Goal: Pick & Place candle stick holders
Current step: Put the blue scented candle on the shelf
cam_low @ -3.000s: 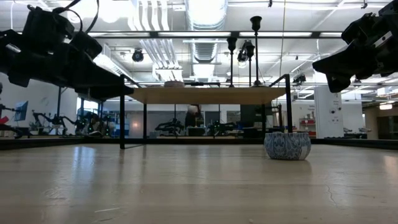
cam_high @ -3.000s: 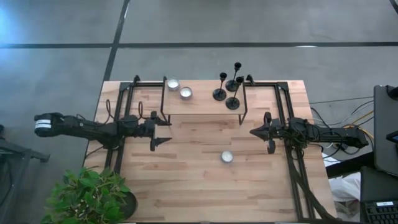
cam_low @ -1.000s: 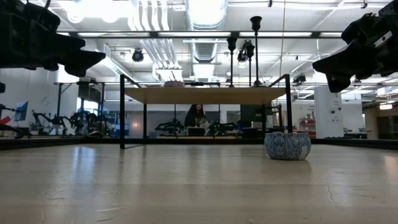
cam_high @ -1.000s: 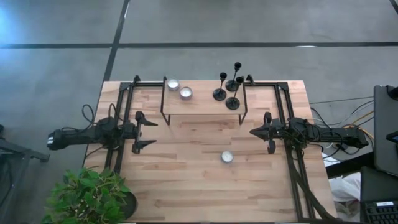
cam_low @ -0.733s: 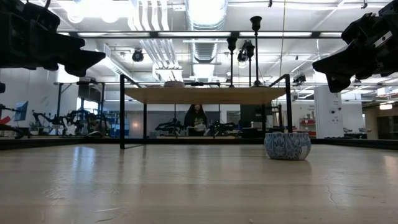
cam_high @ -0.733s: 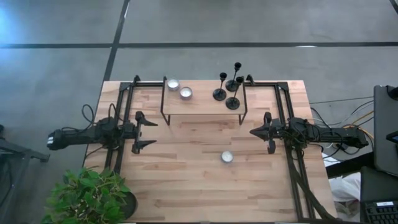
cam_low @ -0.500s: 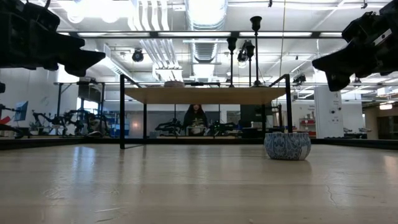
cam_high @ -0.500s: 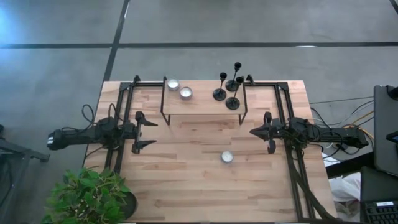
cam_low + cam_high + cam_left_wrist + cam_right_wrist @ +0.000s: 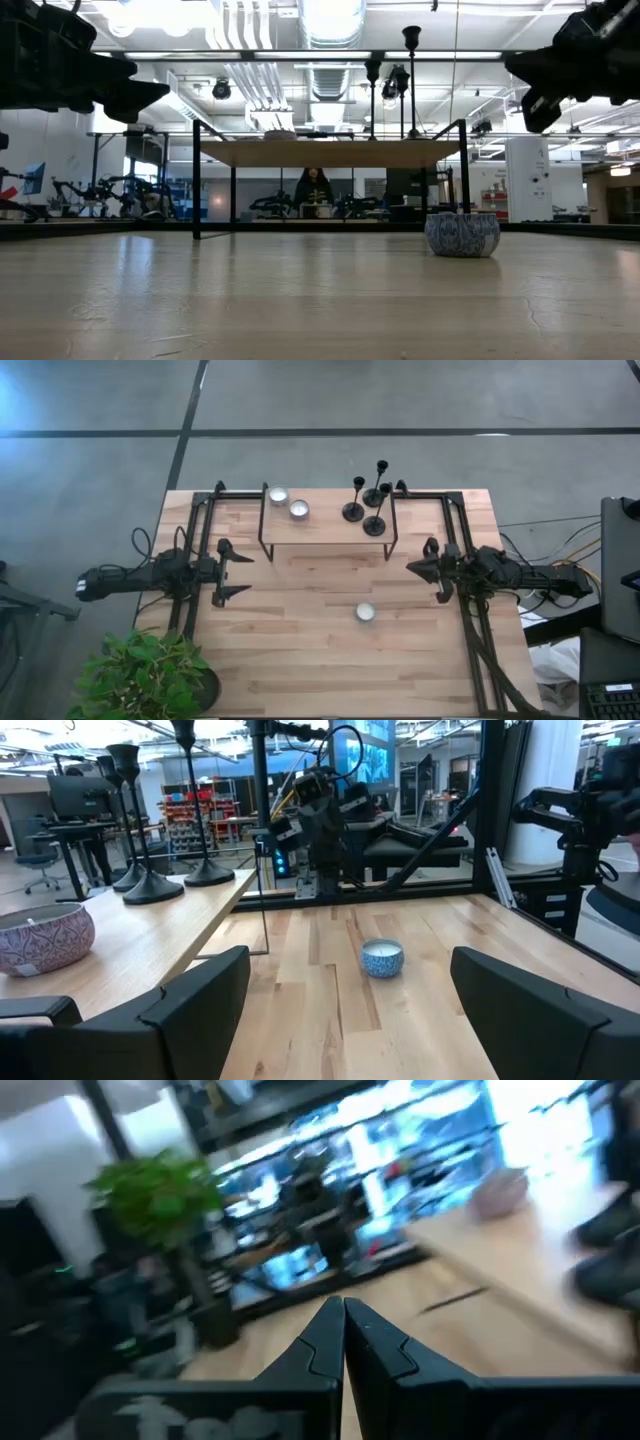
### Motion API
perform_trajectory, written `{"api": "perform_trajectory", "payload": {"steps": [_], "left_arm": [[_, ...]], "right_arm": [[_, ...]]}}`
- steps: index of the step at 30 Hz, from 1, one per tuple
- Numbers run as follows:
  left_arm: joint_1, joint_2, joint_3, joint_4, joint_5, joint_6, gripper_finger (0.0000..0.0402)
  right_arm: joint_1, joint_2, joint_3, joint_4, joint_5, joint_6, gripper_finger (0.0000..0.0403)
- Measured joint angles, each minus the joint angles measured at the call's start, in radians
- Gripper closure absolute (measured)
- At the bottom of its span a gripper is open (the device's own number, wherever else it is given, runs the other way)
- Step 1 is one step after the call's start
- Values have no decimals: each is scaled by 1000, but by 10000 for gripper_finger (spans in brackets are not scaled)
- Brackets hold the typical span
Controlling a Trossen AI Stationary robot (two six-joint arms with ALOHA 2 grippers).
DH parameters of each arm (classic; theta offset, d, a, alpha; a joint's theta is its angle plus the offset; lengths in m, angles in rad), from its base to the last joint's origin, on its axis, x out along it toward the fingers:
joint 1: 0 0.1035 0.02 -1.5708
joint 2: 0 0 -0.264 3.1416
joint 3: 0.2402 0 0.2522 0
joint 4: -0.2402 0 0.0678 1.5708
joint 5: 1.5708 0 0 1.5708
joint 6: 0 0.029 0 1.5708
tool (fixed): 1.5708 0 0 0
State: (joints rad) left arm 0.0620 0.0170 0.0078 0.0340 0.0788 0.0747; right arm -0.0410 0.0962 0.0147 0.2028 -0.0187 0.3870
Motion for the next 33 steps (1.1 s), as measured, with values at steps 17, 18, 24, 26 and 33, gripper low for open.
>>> {"api": "perform_trajectory", "payload": {"steps": [17,18,24,26,33], "left_arm": [[0,0,0,-4,0,0,51],[0,0,0,-4,0,0,51],[0,0,0,-4,1,0,51],[0,0,0,-4,1,0,51],[0,0,0,-4,1,0,51]], "right_arm": [[7,383,-2,-161,-204,-179,394],[10,409,-2,-159,-208,-183,394],[64,592,-2,15,-219,-197,394],[87,676,-1,68,-186,-178,394],[122,946,-2,297,-90,-138,394]]}}
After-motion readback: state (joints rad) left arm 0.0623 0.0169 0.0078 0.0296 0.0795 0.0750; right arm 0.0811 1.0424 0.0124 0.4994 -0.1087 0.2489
